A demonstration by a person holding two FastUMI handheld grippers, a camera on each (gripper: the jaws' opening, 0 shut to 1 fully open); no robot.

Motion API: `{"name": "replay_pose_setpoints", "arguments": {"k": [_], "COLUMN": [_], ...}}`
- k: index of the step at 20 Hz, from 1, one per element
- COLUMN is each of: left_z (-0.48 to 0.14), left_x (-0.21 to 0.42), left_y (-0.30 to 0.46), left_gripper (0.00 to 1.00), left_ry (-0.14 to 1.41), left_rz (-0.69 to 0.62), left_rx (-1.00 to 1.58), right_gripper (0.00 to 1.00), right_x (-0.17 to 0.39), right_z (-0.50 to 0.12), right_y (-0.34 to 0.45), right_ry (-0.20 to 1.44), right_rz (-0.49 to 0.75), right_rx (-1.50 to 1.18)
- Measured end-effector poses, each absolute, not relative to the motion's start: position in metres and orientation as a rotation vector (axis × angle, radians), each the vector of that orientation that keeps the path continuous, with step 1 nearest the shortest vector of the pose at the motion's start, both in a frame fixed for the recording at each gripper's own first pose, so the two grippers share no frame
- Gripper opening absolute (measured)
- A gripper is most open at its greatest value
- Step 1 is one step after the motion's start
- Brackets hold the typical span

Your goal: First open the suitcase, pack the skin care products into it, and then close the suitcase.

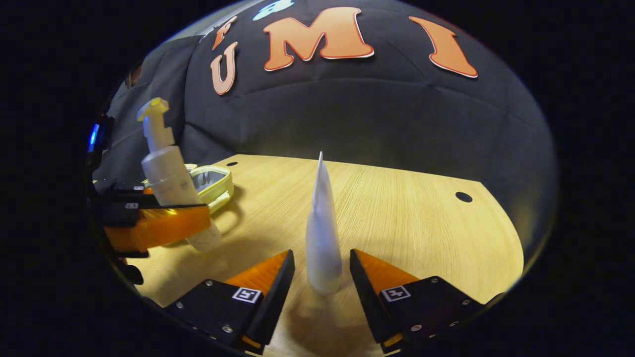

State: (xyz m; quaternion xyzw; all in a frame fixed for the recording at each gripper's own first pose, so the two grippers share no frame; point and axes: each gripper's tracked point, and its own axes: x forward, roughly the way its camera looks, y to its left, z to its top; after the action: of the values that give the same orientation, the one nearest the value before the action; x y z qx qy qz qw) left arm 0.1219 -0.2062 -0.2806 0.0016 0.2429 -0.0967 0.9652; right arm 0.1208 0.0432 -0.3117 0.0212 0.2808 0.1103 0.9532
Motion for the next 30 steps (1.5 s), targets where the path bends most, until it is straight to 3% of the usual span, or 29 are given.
{"name": "replay_pose_setpoints", "arguments": {"k": [1,2,3,5,6,7,20,30], "left_z": [-0.274,-0.267,-0.259,-0.242,-0.235,-0.229,-0.148,-0.167], "left_x": [0.119,0.116,0.113,0.103,0.099,0.094,0.055,0.070], "left_y": [-0.200,-0.194,-0.187,-0.170,-0.161,-0.154,-0.042,0.043], "left_gripper": [0.58,0.58,0.57,0.57,0.58,0.57,0.57,0.57], "left_ry": [0.489,0.488,0.487,0.471,0.467,0.465,0.416,0.491], "left_rz": [-0.183,-0.171,-0.155,-0.125,-0.109,-0.095,0.067,-0.044], "left_rx": [0.002,0.003,0.010,0.018,0.020,0.019,0.010,0.030], "right_gripper": [0.70,0.54,0.47,0.44,0.37,0.42,0.42,0.42], "right_x": [0.122,0.122,0.119,0.117,0.117,0.116,0.094,0.102], "right_z": [-0.314,-0.314,-0.313,-0.309,-0.303,-0.292,-0.153,-0.122], "right_y": [0.044,0.039,0.038,0.039,0.042,0.045,0.121,0.222], "right_ry": [0.579,0.579,0.589,0.608,0.605,0.594,0.457,0.465], "right_rz": [0.221,0.205,0.197,0.199,0.203,0.210,0.400,0.399], "right_rx": [0.043,0.045,0.062,0.097,0.110,0.118,0.161,0.234]}}
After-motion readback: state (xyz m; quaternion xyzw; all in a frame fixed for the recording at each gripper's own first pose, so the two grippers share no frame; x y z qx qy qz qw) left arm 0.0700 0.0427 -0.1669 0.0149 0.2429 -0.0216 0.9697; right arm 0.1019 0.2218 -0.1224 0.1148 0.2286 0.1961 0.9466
